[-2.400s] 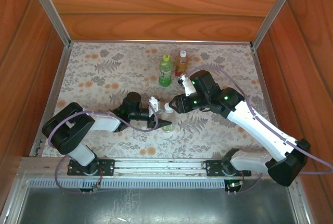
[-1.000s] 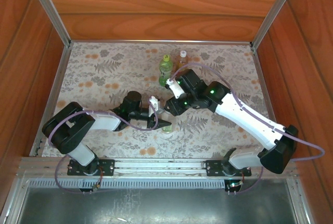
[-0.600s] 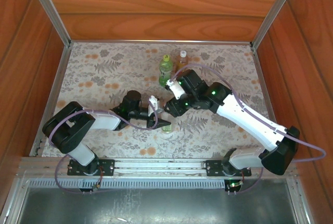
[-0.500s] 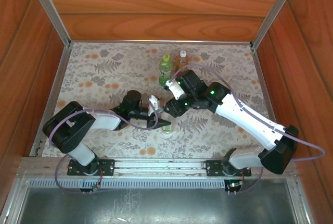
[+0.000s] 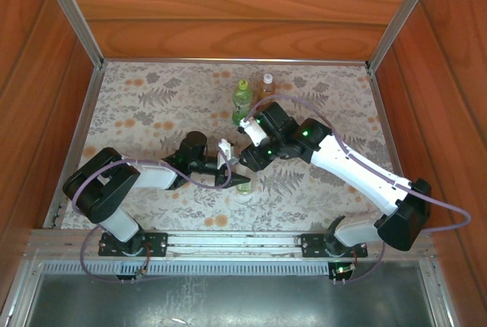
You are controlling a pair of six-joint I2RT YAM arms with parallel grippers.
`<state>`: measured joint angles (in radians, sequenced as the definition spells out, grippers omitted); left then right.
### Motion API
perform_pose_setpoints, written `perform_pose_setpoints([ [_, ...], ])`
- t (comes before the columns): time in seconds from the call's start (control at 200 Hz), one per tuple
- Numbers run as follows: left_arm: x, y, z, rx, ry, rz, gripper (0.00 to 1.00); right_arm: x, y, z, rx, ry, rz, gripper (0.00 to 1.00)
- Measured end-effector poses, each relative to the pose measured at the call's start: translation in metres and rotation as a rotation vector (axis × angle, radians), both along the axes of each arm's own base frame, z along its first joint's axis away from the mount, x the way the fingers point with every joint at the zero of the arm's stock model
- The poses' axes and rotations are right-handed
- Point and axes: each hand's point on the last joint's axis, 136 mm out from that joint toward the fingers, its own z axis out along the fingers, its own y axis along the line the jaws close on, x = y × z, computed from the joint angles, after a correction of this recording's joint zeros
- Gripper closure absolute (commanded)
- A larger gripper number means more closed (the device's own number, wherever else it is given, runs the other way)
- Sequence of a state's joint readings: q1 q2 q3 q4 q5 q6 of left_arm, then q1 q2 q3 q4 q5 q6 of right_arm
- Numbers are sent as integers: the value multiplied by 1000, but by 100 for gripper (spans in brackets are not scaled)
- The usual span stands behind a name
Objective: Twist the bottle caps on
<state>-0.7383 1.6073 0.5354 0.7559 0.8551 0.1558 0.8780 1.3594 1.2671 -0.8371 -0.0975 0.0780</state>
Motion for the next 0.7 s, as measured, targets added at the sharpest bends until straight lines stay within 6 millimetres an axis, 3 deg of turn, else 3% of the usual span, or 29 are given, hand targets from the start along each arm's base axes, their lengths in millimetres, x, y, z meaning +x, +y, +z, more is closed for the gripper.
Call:
perform_pose_setpoints([
  [0.325, -1, -1, 0, -2, 2, -9, 35, 4, 3, 3, 27, -31, -4, 60],
  [0.7, -3, -1, 0, -3, 5, -21, 35, 0, 3, 4, 81, -103, 60, 58],
])
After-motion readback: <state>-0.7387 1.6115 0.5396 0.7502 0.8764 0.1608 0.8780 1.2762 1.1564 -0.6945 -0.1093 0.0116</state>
